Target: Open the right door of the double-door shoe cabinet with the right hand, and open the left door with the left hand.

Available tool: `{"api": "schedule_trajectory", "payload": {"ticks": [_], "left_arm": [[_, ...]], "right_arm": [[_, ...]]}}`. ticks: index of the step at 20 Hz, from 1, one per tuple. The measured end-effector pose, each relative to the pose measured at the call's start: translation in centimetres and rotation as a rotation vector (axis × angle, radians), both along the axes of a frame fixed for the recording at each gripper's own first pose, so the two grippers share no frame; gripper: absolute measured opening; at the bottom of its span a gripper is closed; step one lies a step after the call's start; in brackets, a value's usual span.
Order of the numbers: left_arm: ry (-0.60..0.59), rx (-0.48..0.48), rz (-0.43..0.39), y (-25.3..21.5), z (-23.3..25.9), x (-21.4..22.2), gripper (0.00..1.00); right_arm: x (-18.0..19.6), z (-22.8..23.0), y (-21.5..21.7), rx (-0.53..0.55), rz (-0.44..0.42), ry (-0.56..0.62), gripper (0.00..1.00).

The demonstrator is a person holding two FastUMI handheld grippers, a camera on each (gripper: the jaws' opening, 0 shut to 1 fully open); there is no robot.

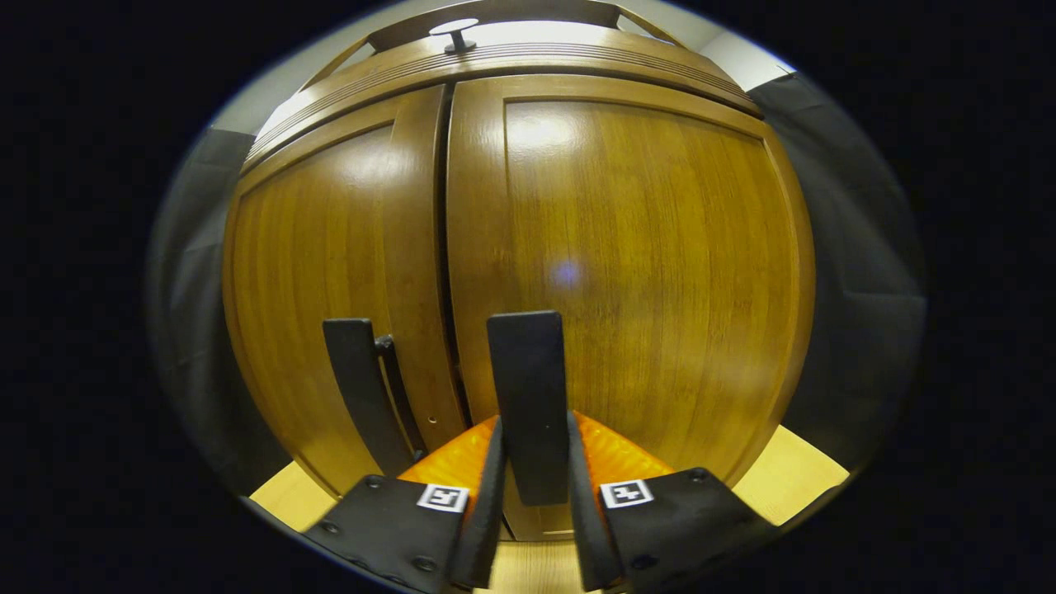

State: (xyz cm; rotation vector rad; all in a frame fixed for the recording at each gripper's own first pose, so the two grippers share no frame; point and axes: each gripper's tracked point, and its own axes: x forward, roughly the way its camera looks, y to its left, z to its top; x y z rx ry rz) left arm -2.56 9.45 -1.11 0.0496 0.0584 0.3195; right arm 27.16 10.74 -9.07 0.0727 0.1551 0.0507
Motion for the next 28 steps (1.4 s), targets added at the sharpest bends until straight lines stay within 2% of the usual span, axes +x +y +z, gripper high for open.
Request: {"api": "schedule_trajectory", "payload": {"ticks": [1, 2, 3, 6, 9, 10, 11, 12, 14, 15, 17, 18, 21, 22, 23, 24, 25, 26, 27, 28], "left_arm": [[0.001, -0.001, 0.002, 0.0, 0.0, 0.0, 0.92], [0.002, -0.003, 0.002, 0.0, -0.1, 0.1, 0.92], [0.002, -0.004, 0.002, 0.0, -0.1, 0.1, 0.92], [-0.004, -0.004, 0.001, -0.2, -0.1, 0.0, 0.92], [-0.008, -0.004, 0.002, -0.1, 0.0, 0.0, 0.92], [-0.008, -0.007, 0.003, -0.2, 0.0, -0.1, 0.95], [-0.007, -0.011, 0.004, -0.3, -0.1, -0.1, 0.95], [-0.006, -0.014, 0.003, -0.4, -0.1, -0.1, 0.95], [-0.008, -0.017, 0.002, -0.6, -0.1, -0.2, 0.95], [-0.008, -0.017, -0.001, -0.7, 0.0, -0.2, 0.95], [-0.013, -0.017, -0.012, -1.0, 0.0, -0.1, 0.92], [-0.015, -0.017, -0.018, -1.1, 0.1, -0.1, 0.95], [-0.013, -0.020, -0.039, -1.7, 0.0, 0.0, 0.95], [-0.011, -0.020, -0.047, -1.9, 0.0, -0.1, 0.92], [-0.010, -0.020, -0.053, -2.1, 0.0, -0.1, 0.95], [-0.011, -0.019, -0.060, -2.2, -0.1, -0.1, 0.95], [-0.013, -0.020, -0.067, -2.4, 0.0, -0.1, 0.95], [-0.015, -0.020, -0.076, -2.6, 0.1, 0.0, 0.95], [-0.016, -0.021, -0.084, -2.9, 0.1, 0.2, 0.92], [-0.017, -0.020, -0.093, -3.1, 0.1, 0.2, 0.92]], "right_arm": [[0.0, 0.1, 0.0, -0.007, -0.002, -0.007, 0.41], [-0.1, 0.0, 0.0, -0.013, -0.004, -0.011, 0.34], [-0.1, 0.1, 0.0, -0.008, -0.008, -0.017, 0.43], [-0.2, 0.0, -0.1, -0.007, -0.018, -0.023, 0.33], [-0.5, 0.2, -0.3, -0.009, -0.017, -0.030, 0.31], [-0.8, 0.2, -0.3, -0.011, -0.012, -0.028, 0.29], [-1.2, 0.3, -0.3, -0.010, -0.007, -0.029, 0.36], [-1.4, 0.4, -0.4, -0.009, -0.001, -0.027, 0.33], [-1.8, 0.8, -0.5, -0.003, 0.010, -0.027, 0.36], [-2.0, 1.1, -0.5, -0.002, 0.015, -0.027, 0.33], [-2.2, 1.5, -0.8, -0.005, 0.021, -0.018, 0.36], [-2.2, 1.8, -0.8, -0.004, 0.021, -0.015, 0.36], [-2.4, 2.5, -1.1, 0.003, 0.016, -0.013, 0.36], [-2.7, 2.6, -1.4, 0.002, 0.009, -0.013, 0.33], [-2.9, 2.8, -1.6, 0.001, 0.004, -0.015, 0.33], [-3.2, 2.7, -1.8, -0.003, 0.002, -0.015, 0.36], [-3.4, 2.8, -2.0, -0.005, 0.003, -0.014, 0.32], [-3.7, 2.7, -2.1, -0.004, 0.005, -0.014, 0.36], [-4.1, 2.6, -2.3, -0.003, 0.008, -0.013, 0.32], [-4.5, 2.5, -2.6, -0.002, 0.008, -0.012, 0.32]]}}
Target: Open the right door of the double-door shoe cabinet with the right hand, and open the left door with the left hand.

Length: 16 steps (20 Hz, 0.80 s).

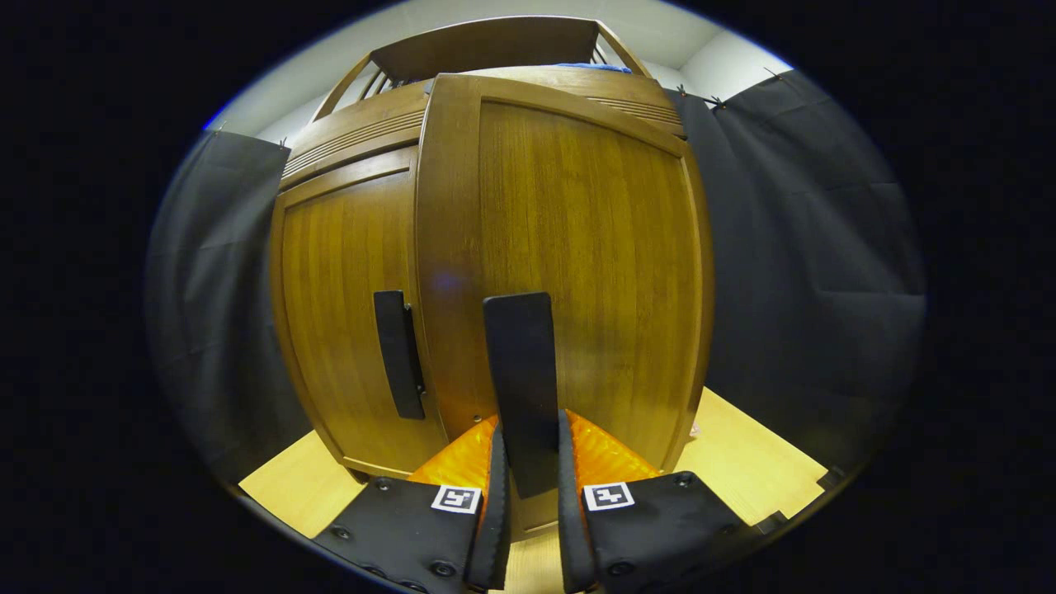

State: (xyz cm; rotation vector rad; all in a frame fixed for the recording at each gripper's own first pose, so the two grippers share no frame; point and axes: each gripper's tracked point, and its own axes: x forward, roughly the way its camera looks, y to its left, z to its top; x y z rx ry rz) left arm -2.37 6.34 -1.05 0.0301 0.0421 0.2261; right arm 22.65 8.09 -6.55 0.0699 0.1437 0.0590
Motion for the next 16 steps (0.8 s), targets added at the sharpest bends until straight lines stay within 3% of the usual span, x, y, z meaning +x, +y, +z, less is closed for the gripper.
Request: {"api": "schedule_trajectory", "payload": {"ticks": [1, 4, 5, 6, 7, 8, 9, 10, 11, 16], "left_arm": [[-0.001, 0.001, -0.010, -0.2, 0.0, 0.2, 0.95], [0.000, 0.005, -0.039, -0.8, 0.0, 0.2, 0.92], [0.000, 0.005, -0.047, -0.9, 0.0, 0.4, 0.92], [0.002, 0.002, -0.055, -1.2, -0.1, 0.6, 0.92], [0.003, -0.001, -0.061, -1.4, -0.2, 0.6, 0.92], [0.005, -0.005, -0.066, -1.5, -0.2, 0.7, 0.92], [0.006, -0.007, -0.073, -1.7, -0.3, 0.8, 0.94], [0.008, -0.007, -0.077, -1.8, -0.3, 0.9, 0.95], [0.008, -0.007, -0.080, -1.9, -0.4, 0.9, 0.95], [0.021, -0.024, -0.106, -2.8, -0.8, 1.3, 0.92]], "right_arm": [[-0.3, -0.1, -0.2, 0.000, -0.002, 0.000, 0.28], [-0.7, -0.2, -0.8, 0.000, -0.018, -0.004, 0.36], [-1.0, 0.0, -1.0, 0.005, -0.027, -0.007, 0.18], [-1.3, 0.0, -1.2, -0.014, -0.031, -0.001, 0.18], [-1.8, -0.3, -1.7, -0.032, -0.030, 0.000, 0.26], [-2.1, -0.2, -2.2, -0.031, -0.028, -0.002, 0.21], [-2.3, -0.2, -2.6, -0.013, -0.030, 0.002, 0.25], [-2.5, -0.2, -2.6, 0.008, -0.039, 0.004, 0.21], [-2.6, -0.2, -2.6, 0.014, -0.049, 0.005, 0.24], [-3.4, -0.1, -4.5, -0.011, -0.093, -0.002, 0.21]]}}
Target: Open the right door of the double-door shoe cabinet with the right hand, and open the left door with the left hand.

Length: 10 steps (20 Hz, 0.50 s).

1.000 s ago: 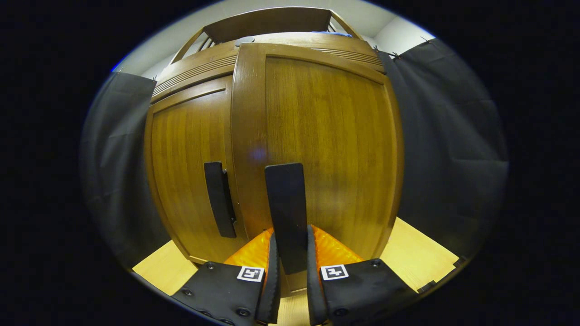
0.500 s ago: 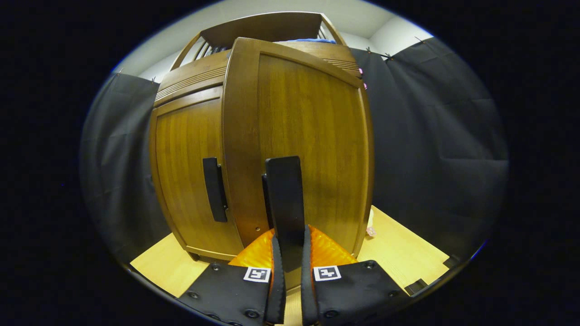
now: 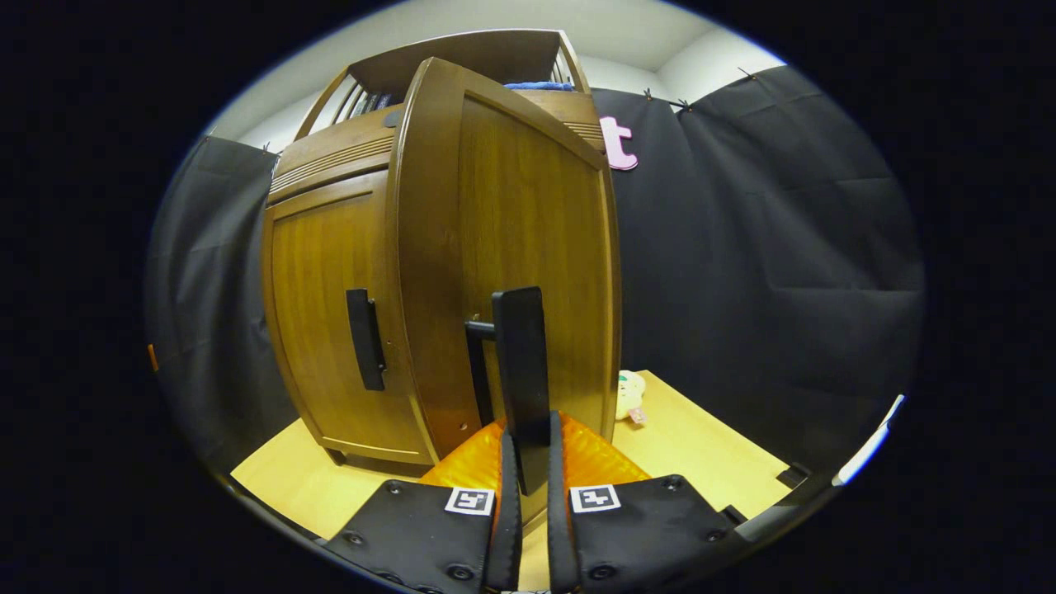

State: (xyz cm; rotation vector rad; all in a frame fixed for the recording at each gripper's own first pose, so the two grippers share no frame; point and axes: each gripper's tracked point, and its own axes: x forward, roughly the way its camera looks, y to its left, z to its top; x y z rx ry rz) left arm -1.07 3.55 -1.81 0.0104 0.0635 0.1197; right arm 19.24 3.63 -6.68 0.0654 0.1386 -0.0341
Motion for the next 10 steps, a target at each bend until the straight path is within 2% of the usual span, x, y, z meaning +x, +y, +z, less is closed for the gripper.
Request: {"api": "schedule_trajectory", "payload": {"ticks": [1, 2, 3, 6, 9, 10], "left_arm": [[0.004, -0.003, -0.006, -0.2, -0.2, 0.1, 0.92], [0.004, -0.006, -0.012, -0.4, -0.3, 0.1, 0.92], [0.004, -0.010, -0.021, -0.7, -0.3, 0.2, 0.92], [0.010, -0.009, -0.054, -1.6, -0.6, 0.5, 0.92], [0.010, -0.003, -0.091, -2.5, -0.5, 0.8, 0.92], [0.007, -0.003, -0.102, -2.9, -0.4, 0.8, 0.92]], "right_arm": [[-0.7, 0.2, -0.4, 0.002, -0.008, 0.005, 0.21], [-0.6, -0.1, -0.7, -0.004, -0.016, 0.010, 0.09], [-0.8, 0.0, -1.2, -0.009, -0.024, 0.006, 0.13], [-1.2, 0.0, -2.5, -0.013, -0.058, 0.012, 0.13], [-1.7, 0.0, -4.1, -0.018, -0.099, 0.007, 0.02], [-1.6, 0.2, -4.2, -0.013, -0.101, 0.007, 0.08]]}}
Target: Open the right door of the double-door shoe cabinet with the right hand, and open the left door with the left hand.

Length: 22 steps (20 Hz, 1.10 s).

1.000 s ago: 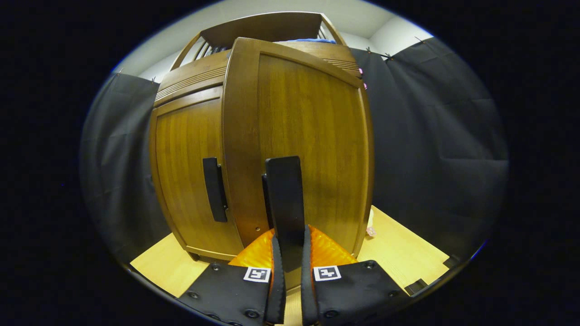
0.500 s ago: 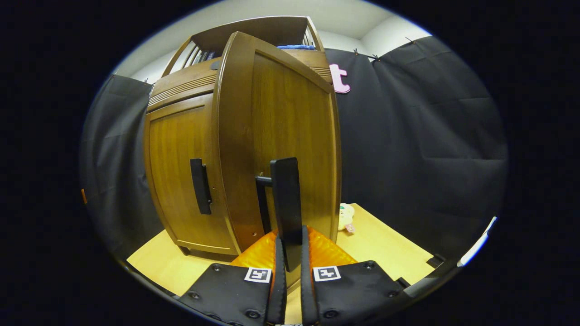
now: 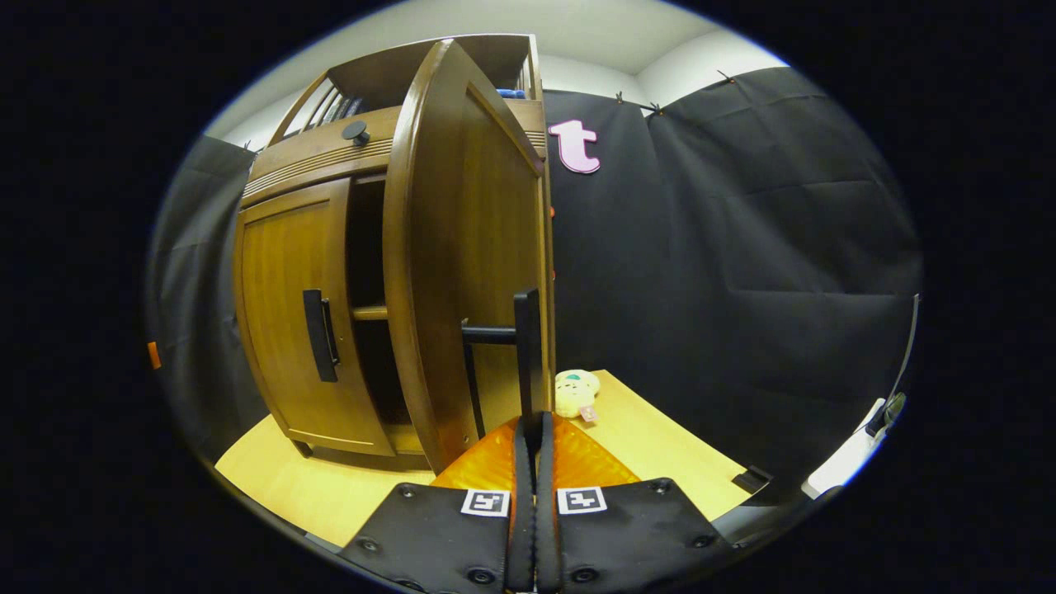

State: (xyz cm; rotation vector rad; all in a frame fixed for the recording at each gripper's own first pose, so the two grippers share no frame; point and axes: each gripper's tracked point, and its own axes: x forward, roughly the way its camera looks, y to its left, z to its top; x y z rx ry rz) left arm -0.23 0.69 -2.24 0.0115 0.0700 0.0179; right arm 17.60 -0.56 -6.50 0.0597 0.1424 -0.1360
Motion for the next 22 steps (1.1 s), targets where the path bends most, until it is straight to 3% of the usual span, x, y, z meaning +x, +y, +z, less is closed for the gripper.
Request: {"api": "schedule_trajectory", "payload": {"ticks": [2, 3, 12, 13, 19, 20, 22], "left_arm": [[-0.008, 0.003, -0.018, -0.6, 0.1, 0.1, 0.92], [-0.010, 0.006, -0.024, -0.7, 0.1, 0.2, 0.92], [-0.010, 0.021, -0.021, -1.4, -0.2, 0.4, 0.92], [-0.013, 0.028, -0.019, -1.4, -0.2, 0.4, 0.92], [-0.021, 0.035, -0.009, -1.9, -0.2, 0.9, 0.92], [-0.020, 0.035, -0.007, -2.0, -0.3, 0.9, 0.92], [-0.019, 0.038, -0.005, -2.3, -0.4, 1.1, 0.92]], "right_arm": [[-0.2, -0.1, -0.7, 0.004, 0.000, 0.005, 0.08], [-0.3, -0.1, -0.9, 0.001, 0.001, 0.005, 0.13], [-0.7, 0.3, -3.2, -0.011, 0.015, -0.005, 0.13], [-0.8, 0.3, -3.5, -0.003, 0.019, -0.005, 0.08], [-1.1, 0.7, -4.9, 0.017, 0.028, -0.022, 0.08], [-1.1, 0.7, -5.3, 0.016, 0.023, -0.026, 0.12], [-1.2, 0.6, -6.3, 0.012, 0.004, -0.027, 0.08]]}}
